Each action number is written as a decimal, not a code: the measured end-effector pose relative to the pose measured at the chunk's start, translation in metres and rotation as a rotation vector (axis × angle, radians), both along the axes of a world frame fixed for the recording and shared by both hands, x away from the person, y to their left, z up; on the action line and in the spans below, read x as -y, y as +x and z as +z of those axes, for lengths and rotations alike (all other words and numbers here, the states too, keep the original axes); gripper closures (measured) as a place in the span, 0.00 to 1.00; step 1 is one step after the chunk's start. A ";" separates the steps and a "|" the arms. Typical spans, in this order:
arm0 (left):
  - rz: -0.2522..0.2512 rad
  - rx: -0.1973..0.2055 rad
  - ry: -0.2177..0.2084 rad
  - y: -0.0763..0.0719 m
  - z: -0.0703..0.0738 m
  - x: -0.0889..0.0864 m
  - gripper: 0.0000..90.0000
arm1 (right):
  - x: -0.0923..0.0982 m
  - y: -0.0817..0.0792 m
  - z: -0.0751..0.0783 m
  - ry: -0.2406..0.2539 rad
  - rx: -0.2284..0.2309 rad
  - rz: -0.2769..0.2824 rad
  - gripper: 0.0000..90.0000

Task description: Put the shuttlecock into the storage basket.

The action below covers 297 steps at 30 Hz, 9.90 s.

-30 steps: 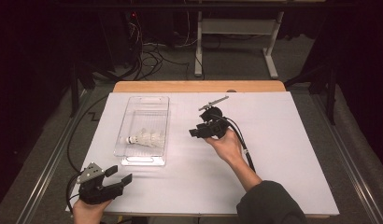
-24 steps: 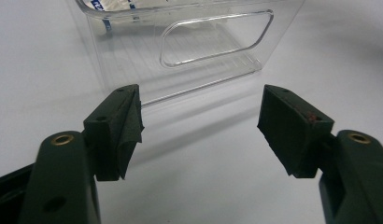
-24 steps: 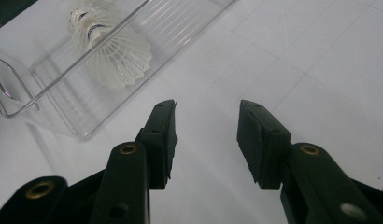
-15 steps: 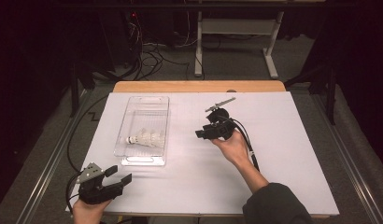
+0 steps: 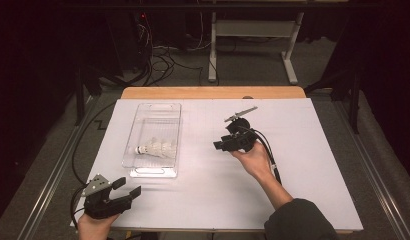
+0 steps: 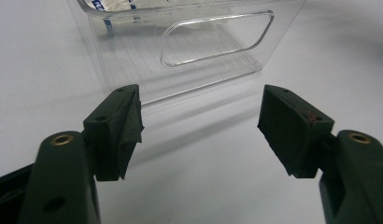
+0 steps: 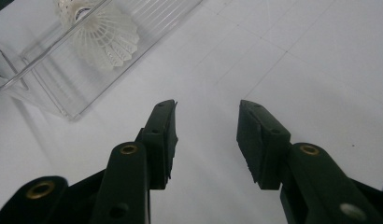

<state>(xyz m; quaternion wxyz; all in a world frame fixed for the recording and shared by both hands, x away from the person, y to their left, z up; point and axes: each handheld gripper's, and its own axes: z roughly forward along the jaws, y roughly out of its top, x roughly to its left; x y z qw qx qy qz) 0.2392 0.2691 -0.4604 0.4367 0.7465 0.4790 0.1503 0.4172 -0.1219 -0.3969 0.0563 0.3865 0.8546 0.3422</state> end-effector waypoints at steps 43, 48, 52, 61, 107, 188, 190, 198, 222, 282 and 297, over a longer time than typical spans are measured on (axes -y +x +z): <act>0.003 -0.001 -0.005 -0.001 0.000 -0.001 0.35 | 0.032 -0.015 -0.001 0.033 0.017 -0.030 0.64; 0.003 0.000 -0.004 -0.001 0.000 -0.001 0.35 | 0.036 -0.016 -0.003 0.036 0.013 -0.041 0.64; 0.002 -0.001 -0.004 -0.001 0.000 -0.001 0.35 | 0.039 -0.017 -0.002 0.039 0.017 -0.047 0.64; 0.002 -0.002 -0.004 0.000 0.000 -0.001 0.35 | 0.047 -0.019 -0.002 0.047 0.020 -0.055 0.64; 0.003 -0.003 -0.006 0.000 0.000 -0.001 0.35 | 0.089 -0.035 -0.013 0.068 0.020 -0.118 0.63; 0.004 -0.006 -0.012 0.000 0.000 -0.001 0.35 | 0.148 -0.083 -0.036 0.105 0.099 -0.276 0.44; 0.003 -0.006 -0.012 0.000 0.000 -0.001 0.35 | 0.149 -0.085 -0.036 0.111 0.107 -0.282 0.45; 0.005 -0.006 -0.015 -0.001 0.000 -0.001 0.35 | 0.155 -0.091 -0.039 0.128 0.135 -0.291 0.44; 0.000 -0.003 -0.029 -0.001 0.000 -0.002 0.34 | 0.163 -0.112 -0.049 0.128 0.209 -0.296 0.38; -0.003 0.002 -0.038 -0.002 0.001 -0.003 0.34 | 0.185 -0.142 -0.063 0.209 0.280 -0.354 0.36; -0.007 0.001 -0.036 -0.002 0.001 -0.003 0.34 | 0.184 -0.140 -0.064 0.206 0.273 -0.352 0.34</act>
